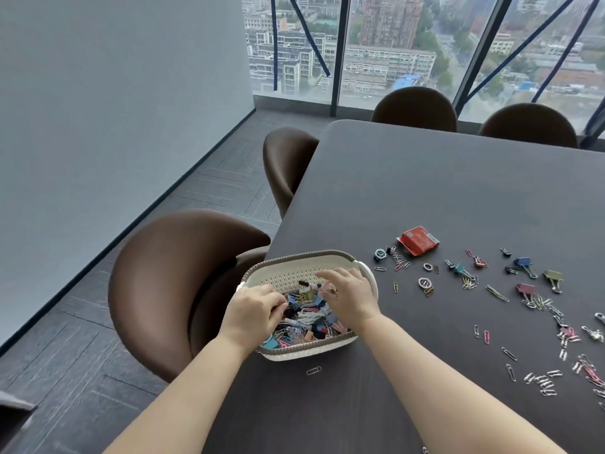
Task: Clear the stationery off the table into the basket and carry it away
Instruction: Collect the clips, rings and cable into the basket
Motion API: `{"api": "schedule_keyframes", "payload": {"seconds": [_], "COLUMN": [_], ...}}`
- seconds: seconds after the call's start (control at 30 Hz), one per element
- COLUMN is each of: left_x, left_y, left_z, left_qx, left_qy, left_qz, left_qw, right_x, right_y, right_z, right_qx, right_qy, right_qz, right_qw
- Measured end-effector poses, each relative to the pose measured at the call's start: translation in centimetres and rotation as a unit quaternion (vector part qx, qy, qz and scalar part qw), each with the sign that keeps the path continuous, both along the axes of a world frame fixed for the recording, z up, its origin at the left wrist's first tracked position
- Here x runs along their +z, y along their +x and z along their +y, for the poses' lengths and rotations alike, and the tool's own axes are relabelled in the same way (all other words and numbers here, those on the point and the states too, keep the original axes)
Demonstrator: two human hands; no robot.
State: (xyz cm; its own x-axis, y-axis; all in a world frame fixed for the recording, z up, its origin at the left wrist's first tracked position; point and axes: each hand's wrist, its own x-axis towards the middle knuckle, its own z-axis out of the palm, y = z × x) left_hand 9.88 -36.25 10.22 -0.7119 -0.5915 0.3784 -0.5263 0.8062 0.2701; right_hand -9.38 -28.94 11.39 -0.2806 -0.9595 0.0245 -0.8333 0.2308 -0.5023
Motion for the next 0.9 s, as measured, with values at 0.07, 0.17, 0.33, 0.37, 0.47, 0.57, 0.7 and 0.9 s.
{"api": "schedule_keyframes", "payload": {"seconds": [0.07,0.17,0.33,0.37,0.47,0.57,0.7,0.9], "left_x": [0.0,-0.1,0.3,0.5,0.7,0.1,-3.5,-9.4], "left_y": [0.4,0.7,0.9,0.9,0.7,0.1,-0.5,-1.1], "left_z": [0.5,1.5,3.0,3.4,5.0,7.3,11.1,13.9], "left_qx": [0.011,0.024,0.029,0.024,0.005,-0.023,-0.091,-0.015], "left_qy": [0.007,0.01,0.005,0.005,-0.012,-0.029,-0.011,0.18], "left_qz": [0.0,0.008,0.017,0.013,0.021,0.048,0.027,-0.24], "left_qw": [1.0,1.0,0.999,1.0,1.0,0.998,0.995,0.954], "right_x": [0.0,0.2,-0.2,-0.2,0.0,-0.5,-3.7,-9.3], "right_y": [0.0,0.0,0.4,0.5,0.3,-0.5,-1.8,-2.4], "right_z": [0.3,1.3,2.7,3.3,5.5,8.4,13.8,21.5], "right_qx": [-0.01,-0.023,-0.007,-0.009,-0.031,-0.076,-0.14,-0.218], "right_qy": [0.006,-0.017,-0.002,0.006,-0.043,-0.095,-0.066,0.049], "right_qz": [-0.006,0.01,0.053,0.052,0.058,0.046,0.052,0.053], "right_qw": [1.0,1.0,0.999,0.999,0.997,0.992,0.987,0.973]}}
